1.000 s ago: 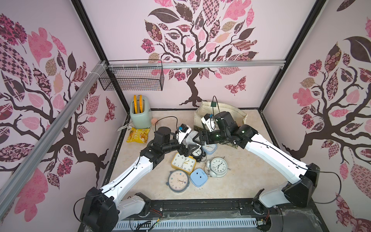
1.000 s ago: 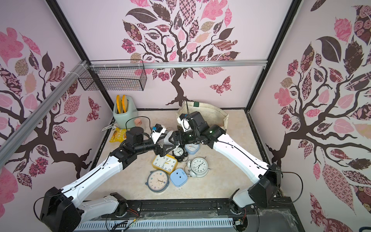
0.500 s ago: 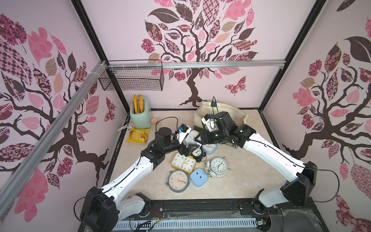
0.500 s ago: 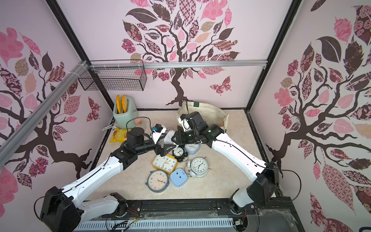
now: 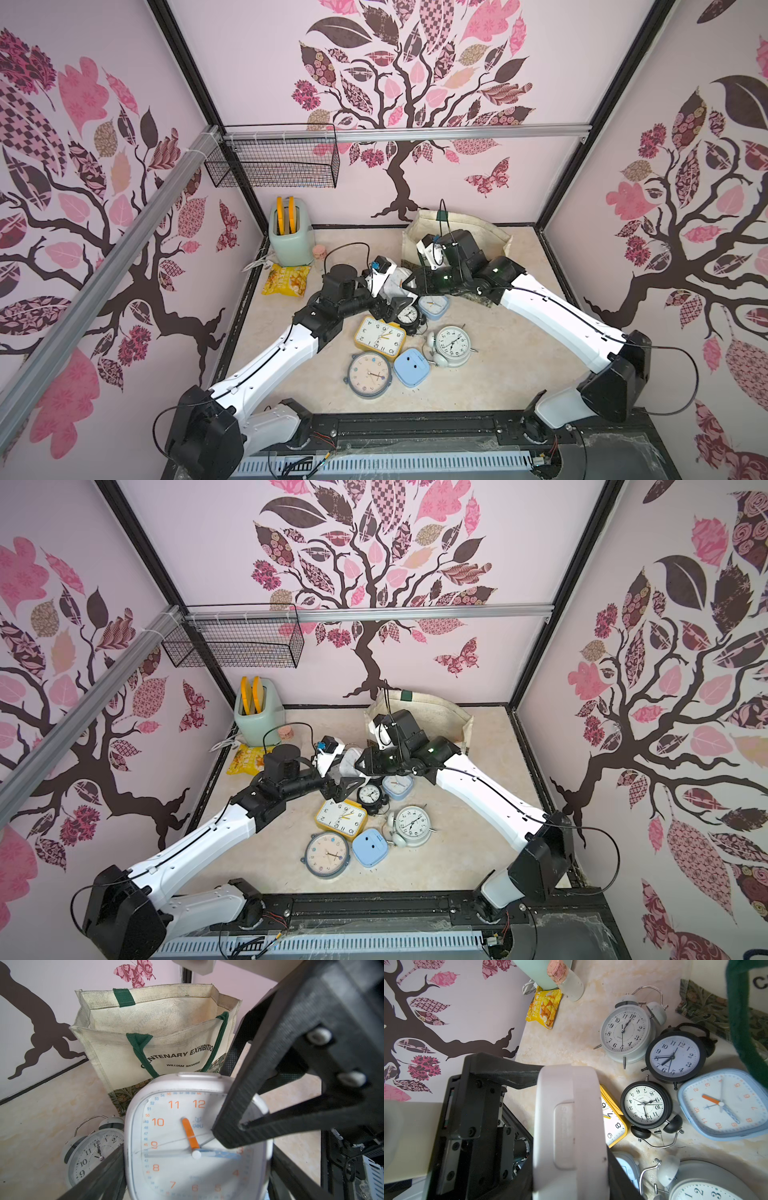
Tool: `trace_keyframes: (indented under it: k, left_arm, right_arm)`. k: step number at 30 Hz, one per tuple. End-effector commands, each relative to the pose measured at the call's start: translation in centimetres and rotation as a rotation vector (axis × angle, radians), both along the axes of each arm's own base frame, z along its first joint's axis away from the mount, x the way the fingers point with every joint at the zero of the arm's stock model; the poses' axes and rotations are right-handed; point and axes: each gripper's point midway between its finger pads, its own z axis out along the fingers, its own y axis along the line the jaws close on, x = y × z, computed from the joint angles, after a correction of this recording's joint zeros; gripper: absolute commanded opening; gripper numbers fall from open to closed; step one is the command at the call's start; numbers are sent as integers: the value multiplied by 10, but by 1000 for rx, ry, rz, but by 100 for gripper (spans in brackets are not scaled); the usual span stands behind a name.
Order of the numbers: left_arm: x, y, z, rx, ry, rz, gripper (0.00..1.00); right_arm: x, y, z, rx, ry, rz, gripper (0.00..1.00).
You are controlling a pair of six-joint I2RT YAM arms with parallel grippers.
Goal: Put the alarm clock into the canvas bag
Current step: Pick up the alarm from the center of the board, then place the alarm at the canvas bag.
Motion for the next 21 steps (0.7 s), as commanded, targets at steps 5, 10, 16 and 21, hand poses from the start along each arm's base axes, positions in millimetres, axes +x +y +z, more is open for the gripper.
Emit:
trace_keyframes:
  k: [5,10,16,21]
  left_arm:
    - [14,23,24,-84,-47,184,98]
    - [8,52,58,-170,-162,316,98]
    - [10,65,64,-166,-176,383,98]
    - [5,58,66,-184,-162,336,98]
  right_arm:
    - [43,-19,31,26,-95,-127,29]
    - [95,-79,67,75,-182,-351,27]
    - [144,-165,78,8,-241,-618,28]
    - [176,-191,52,-149,-230,-687,28]
